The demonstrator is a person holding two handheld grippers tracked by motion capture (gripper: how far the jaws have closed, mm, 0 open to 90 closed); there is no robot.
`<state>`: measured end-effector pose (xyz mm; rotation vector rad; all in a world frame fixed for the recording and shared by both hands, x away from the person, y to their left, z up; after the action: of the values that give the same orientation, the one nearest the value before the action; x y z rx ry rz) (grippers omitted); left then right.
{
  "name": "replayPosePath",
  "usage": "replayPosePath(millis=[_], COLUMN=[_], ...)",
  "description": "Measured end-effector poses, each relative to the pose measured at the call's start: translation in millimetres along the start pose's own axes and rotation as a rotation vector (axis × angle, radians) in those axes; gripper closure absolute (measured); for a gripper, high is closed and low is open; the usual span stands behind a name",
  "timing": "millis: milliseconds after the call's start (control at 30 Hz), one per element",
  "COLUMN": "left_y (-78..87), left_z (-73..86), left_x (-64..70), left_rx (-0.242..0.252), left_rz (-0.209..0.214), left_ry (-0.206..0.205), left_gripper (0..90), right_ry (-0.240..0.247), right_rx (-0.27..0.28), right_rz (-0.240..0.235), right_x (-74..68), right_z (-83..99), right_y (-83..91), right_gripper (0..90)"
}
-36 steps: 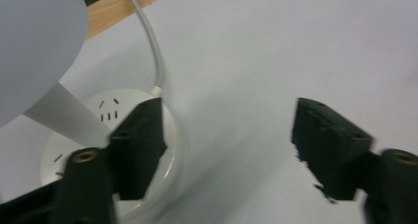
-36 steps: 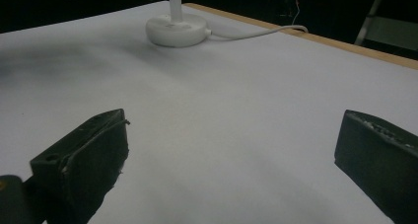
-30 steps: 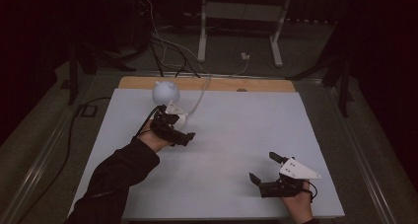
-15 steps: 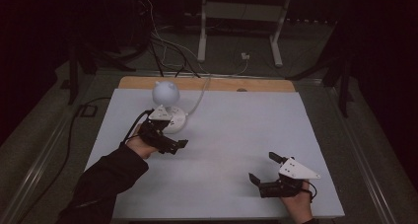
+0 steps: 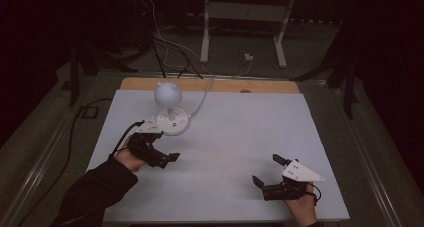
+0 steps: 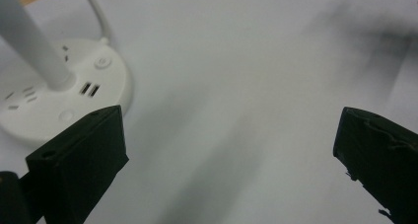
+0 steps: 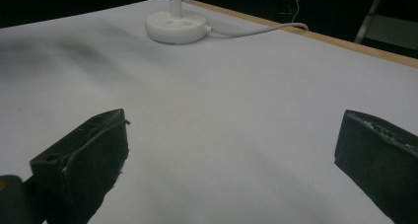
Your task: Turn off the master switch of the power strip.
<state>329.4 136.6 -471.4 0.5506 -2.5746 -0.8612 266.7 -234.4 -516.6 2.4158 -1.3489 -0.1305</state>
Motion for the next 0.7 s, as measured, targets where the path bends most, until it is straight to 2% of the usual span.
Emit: replayPosePath(millis=[333,433,500,533,700], left_y=[13.0,13.2,12.8,12.7,11.8], left_z=[25.4,33.3,39.2,41.7,55.7], left_x=[2.4,3.8,4.5,5.3,7.6], left_rx=[0.022,0.028,0.015,0.020,0.024], left_rz=[0.006,0.012,-0.002,0.006,0.009], left_ry=[0.027,0.035,0.024,0.025,0.042], left_gripper=[0.3,0.3,0.3,0.3,0.3], right_ry=[0.006,0.005,0.006,0.006,0.007], right_rx=[-0.004,-0.006,-0.006,-0.006,-0.007], right_rz=[0.002,0.000,0.001,0.001,0.002], right_x=[-0.4,-0.6,-0.7,-0.7,-0.8], right_z=[0.6,0.9,0.9,0.8,1.0], right_y=[-0.9,-1.2,-1.1,-1.2,-1.1], right_gripper=[0.0,0.0,0.0,0.0,0.0])
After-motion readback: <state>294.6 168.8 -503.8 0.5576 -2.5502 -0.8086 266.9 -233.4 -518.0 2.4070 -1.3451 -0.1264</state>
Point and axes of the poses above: each handheld gripper's, and its own axes: y roughly backward along the jaws, z roughly out of its underside, x roughly to its right, the point moved 5 cm from there along -y, roughly forward along the jaws, and after that the axes turned 11 degrees about z, right-handed, at the moved point
